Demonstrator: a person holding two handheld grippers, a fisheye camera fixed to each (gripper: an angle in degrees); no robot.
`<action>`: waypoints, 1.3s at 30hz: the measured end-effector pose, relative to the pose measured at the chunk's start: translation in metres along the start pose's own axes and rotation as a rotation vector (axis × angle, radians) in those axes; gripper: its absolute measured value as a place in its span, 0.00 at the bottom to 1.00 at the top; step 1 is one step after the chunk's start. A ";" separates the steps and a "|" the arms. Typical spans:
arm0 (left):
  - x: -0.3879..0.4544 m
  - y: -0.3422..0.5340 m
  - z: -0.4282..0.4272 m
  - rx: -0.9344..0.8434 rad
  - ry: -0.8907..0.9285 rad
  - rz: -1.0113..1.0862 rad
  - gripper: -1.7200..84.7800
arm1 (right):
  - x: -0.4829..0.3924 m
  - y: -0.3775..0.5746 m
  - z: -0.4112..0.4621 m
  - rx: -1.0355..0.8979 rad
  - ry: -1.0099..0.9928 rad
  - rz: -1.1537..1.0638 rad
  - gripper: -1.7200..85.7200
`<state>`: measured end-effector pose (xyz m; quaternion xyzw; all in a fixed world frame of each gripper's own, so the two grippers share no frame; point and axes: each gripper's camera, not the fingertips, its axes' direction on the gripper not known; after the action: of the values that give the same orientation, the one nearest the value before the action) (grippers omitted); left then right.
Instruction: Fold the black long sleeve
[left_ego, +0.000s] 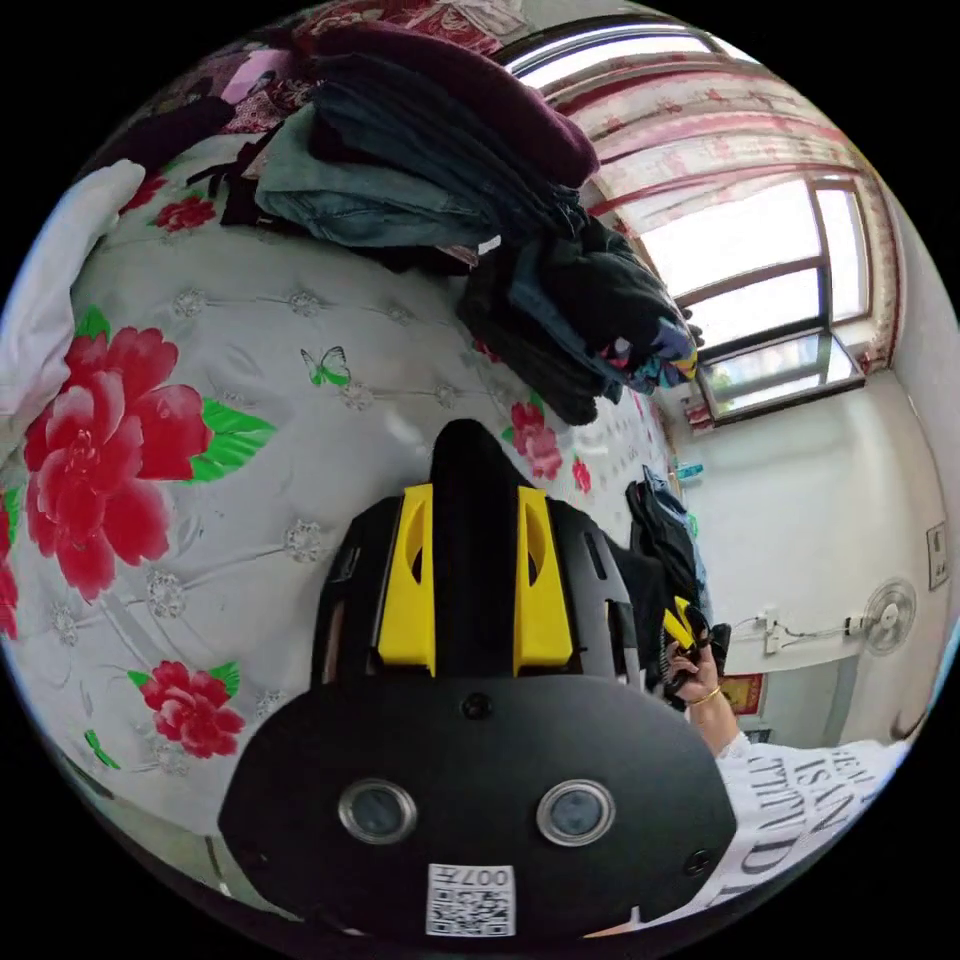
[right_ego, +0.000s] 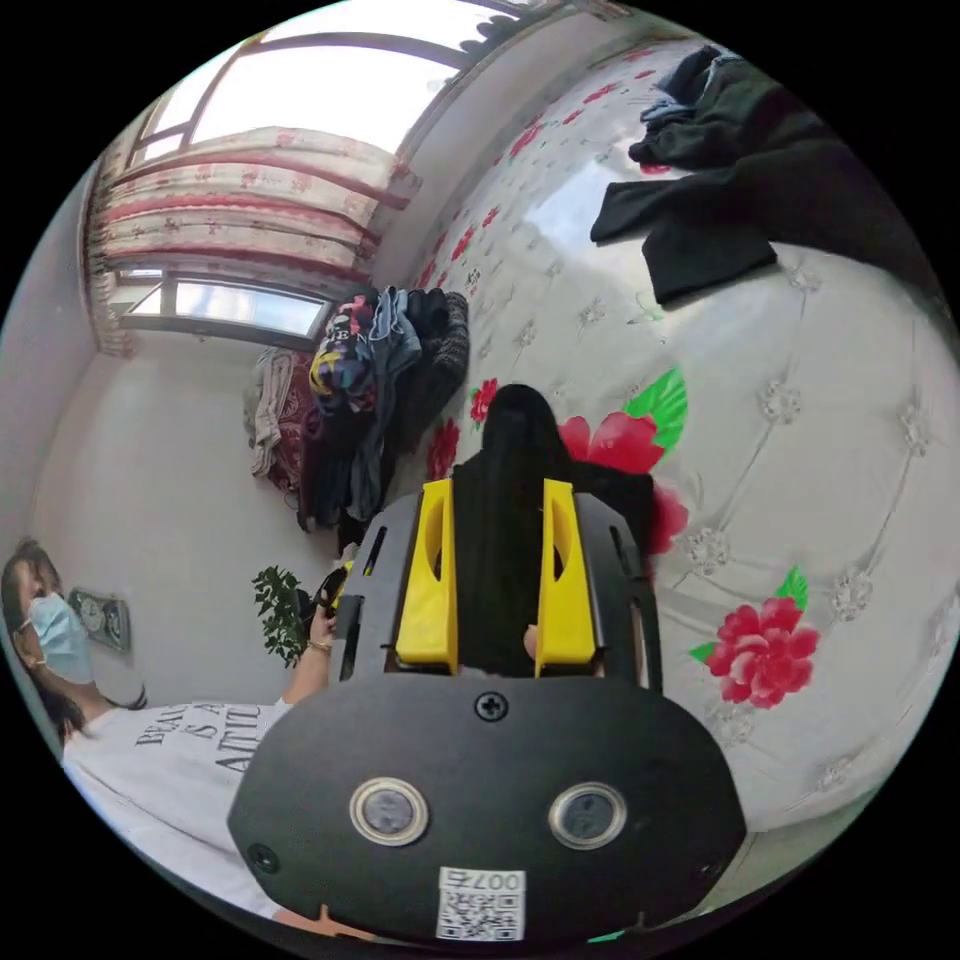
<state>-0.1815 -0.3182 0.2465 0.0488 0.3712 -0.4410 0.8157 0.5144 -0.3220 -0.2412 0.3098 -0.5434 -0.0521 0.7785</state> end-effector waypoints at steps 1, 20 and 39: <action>0.004 0.015 0.002 -0.030 -0.059 0.037 0.16 | 0.010 0.018 -0.007 0.022 0.054 0.023 0.14; 0.056 0.079 -0.002 0.006 -0.283 0.227 0.15 | 0.092 0.089 0.079 0.057 -0.118 0.319 0.15; 0.050 0.110 0.014 -0.315 0.092 0.350 0.14 | -0.296 0.178 0.337 -0.550 -0.017 -1.138 0.12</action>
<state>-0.0734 -0.2914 0.1967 0.0047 0.4580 -0.2267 0.8596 0.0528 -0.1986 -0.3127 0.3384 -0.2665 -0.5982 0.6758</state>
